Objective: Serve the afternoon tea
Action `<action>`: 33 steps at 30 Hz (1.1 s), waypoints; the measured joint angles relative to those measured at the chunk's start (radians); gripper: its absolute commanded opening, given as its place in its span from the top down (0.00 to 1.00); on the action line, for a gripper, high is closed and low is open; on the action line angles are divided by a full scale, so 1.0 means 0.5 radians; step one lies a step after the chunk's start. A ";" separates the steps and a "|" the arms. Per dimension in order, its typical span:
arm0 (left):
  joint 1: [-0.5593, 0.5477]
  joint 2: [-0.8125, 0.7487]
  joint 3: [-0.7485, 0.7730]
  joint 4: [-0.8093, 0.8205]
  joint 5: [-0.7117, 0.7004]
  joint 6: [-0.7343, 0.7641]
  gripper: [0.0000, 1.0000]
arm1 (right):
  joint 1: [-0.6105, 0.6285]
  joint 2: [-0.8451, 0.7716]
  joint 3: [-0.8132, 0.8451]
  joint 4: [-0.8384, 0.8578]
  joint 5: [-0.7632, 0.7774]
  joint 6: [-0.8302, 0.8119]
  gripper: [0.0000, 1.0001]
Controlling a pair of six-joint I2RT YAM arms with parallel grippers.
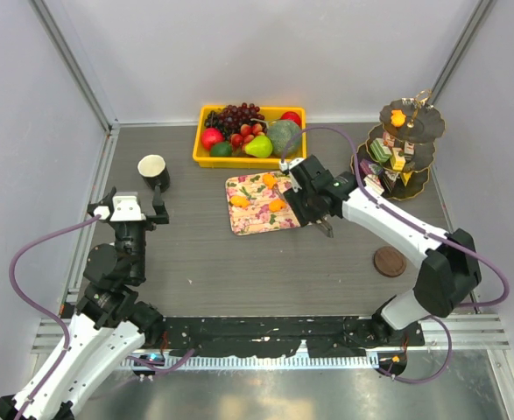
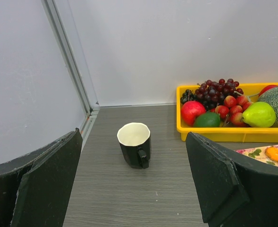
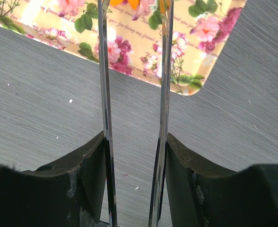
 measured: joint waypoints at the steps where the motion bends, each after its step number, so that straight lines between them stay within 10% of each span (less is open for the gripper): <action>1: 0.000 0.000 0.000 0.000 0.000 0.000 0.01 | 0.000 0.028 -0.005 0.023 -0.019 -0.013 0.47; 33: 0.000 0.010 0.000 -0.013 0.017 -0.007 0.01 | 0.005 0.179 -0.086 0.003 -0.366 -0.175 0.47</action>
